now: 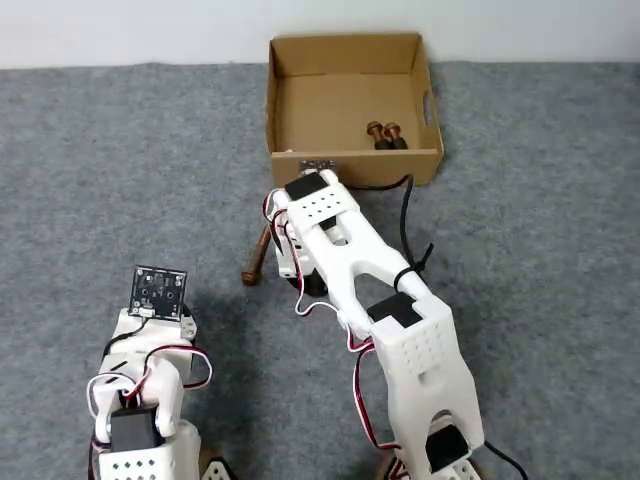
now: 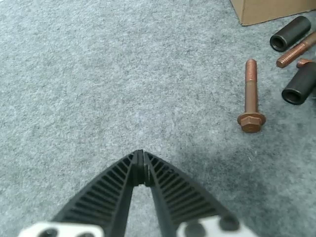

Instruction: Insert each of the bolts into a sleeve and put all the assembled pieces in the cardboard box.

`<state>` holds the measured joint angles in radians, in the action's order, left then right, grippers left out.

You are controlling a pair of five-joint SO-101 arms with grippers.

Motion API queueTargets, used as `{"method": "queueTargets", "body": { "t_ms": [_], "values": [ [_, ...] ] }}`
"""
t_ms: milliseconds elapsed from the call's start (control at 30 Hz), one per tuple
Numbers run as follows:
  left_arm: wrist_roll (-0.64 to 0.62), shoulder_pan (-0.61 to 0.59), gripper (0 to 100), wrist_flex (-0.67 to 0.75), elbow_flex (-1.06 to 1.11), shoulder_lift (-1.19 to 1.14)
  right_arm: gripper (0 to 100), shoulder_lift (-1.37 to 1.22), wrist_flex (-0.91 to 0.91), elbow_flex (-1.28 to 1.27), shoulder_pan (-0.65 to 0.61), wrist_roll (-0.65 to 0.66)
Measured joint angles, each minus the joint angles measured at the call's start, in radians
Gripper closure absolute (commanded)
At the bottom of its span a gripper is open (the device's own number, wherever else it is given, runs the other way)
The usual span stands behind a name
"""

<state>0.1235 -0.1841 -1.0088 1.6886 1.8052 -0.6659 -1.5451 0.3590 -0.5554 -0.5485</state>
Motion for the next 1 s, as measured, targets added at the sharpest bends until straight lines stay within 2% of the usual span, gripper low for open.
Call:
{"method": "queueTargets", "body": {
  "t_ms": [300,600,1000],
  "values": [
    [0.0,0.0,99,0.0,0.0,0.0,99.1,0.265,-0.198,0.009,-0.002,0.014],
    [0.0,0.0,99,0.0,0.0,0.0,99.1,0.66,-0.201,-0.098,0.008,0.023],
    [0.025,0.075,99,0.0,0.0,0.0,99.1,1.208,-0.178,-0.618,0.273,0.023]
  ]
}}
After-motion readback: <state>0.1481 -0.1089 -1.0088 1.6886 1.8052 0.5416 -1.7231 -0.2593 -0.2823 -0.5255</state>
